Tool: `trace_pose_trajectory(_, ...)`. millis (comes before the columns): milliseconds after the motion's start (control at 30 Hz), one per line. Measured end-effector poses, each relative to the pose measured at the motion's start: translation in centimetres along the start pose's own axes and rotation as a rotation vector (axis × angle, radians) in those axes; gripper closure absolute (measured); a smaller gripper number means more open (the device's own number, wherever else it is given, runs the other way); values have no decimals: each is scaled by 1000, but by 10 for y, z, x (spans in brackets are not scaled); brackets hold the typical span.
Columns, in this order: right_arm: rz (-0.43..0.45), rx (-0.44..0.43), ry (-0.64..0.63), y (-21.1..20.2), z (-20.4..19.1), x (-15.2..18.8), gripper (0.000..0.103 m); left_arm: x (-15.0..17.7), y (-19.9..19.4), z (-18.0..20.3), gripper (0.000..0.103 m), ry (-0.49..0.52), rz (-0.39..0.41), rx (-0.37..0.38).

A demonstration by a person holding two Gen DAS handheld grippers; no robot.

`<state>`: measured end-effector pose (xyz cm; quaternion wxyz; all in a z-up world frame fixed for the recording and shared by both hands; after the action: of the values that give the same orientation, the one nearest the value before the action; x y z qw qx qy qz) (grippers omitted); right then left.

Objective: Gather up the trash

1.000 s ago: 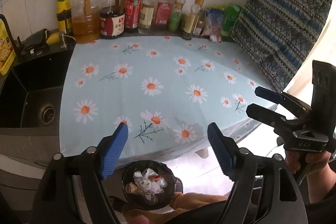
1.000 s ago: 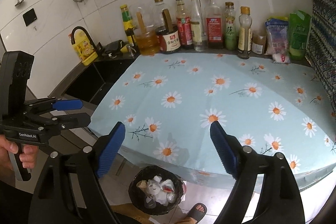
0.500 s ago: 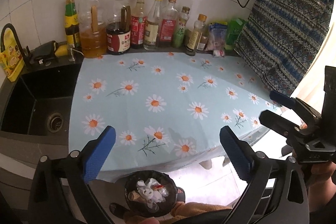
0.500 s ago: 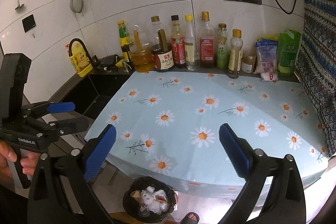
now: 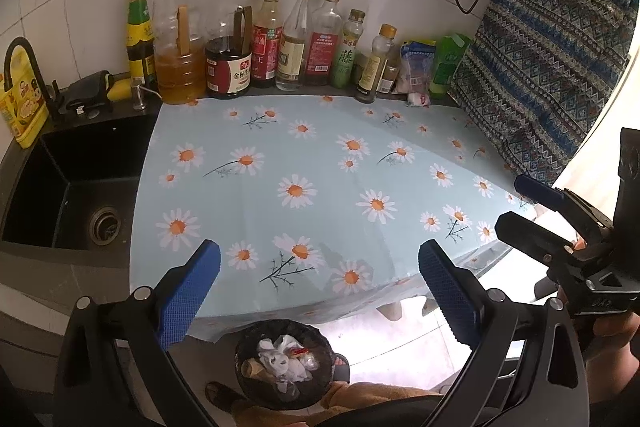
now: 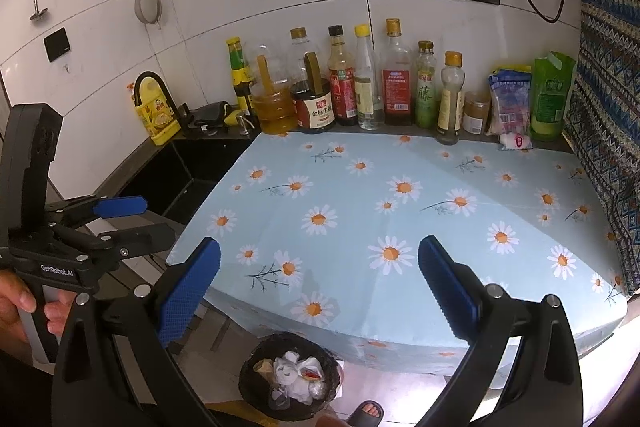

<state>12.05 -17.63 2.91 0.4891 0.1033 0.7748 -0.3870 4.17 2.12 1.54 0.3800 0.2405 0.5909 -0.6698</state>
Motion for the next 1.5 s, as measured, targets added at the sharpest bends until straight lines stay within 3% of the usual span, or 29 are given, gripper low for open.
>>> trace_pose_trajectory(1500, -14, 17, 16, 6, 10, 6, 5, 10, 2, 7, 7, 3, -18, -3)
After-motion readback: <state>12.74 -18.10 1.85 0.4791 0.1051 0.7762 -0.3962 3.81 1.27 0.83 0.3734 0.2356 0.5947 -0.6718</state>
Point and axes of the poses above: each gripper's, at about its wrist camera, not at the fingertips, and y roughly the way its jaws point, z to its right, x to its underside, the point moved 2 cm from there along y, roughly the way its jaws point, and after that the axes turned 12 degrees about z, right-handed, at the moved point
